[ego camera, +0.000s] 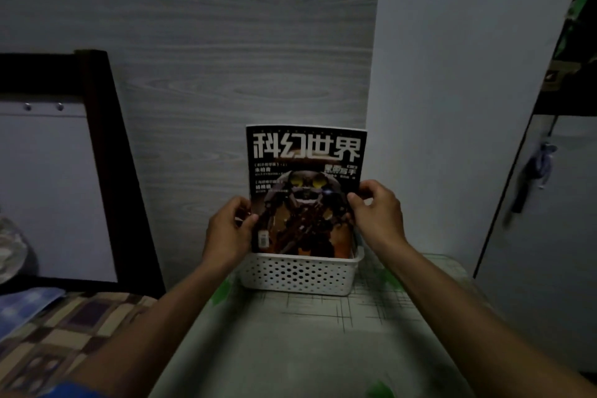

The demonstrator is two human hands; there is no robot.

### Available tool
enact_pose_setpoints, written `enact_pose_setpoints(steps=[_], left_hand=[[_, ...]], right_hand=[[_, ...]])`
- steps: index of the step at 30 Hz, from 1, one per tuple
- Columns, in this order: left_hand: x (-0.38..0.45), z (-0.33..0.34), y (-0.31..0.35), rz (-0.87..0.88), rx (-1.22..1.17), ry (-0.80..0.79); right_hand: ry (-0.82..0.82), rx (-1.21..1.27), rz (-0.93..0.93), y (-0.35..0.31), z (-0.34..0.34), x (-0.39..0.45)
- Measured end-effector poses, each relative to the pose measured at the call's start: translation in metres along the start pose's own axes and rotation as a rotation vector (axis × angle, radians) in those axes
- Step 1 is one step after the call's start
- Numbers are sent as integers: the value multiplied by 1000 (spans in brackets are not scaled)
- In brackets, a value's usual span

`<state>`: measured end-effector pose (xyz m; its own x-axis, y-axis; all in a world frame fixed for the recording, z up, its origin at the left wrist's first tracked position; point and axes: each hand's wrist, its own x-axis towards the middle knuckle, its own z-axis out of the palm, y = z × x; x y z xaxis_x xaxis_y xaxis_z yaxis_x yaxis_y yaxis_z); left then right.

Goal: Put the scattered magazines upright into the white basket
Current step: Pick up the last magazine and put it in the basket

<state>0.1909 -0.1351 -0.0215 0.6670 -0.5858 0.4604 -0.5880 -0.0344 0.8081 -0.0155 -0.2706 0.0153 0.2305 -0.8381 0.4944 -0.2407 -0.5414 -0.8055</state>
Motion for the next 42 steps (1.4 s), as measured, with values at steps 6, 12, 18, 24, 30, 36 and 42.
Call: enact_pose_setpoints(steps=[6, 12, 18, 24, 30, 36, 42], left_hand=[[-7, 8, -8, -164, 168, -48], [-1, 11, 4, -137, -157, -71], [26, 16, -22, -141, -99, -475], [39, 25, -40, -79, -149, -475], [35, 31, -49, -86, -80, -402], [32, 29, -47, -73, -21, -403], [34, 29, -49, -68, -4, -416]], right_hand=[[-21, -31, 91, 29, 6, -12], [-308, 56, 175, 42, 8, -10], [-638, 177, 130, 55, 27, 11], [-824, 45, 77, 53, 16, 23], [-220, -93, -259, -42, -3, 83], [-414, -765, -354, -64, 22, 99], [-472, -923, -295, -67, 19, 99]])
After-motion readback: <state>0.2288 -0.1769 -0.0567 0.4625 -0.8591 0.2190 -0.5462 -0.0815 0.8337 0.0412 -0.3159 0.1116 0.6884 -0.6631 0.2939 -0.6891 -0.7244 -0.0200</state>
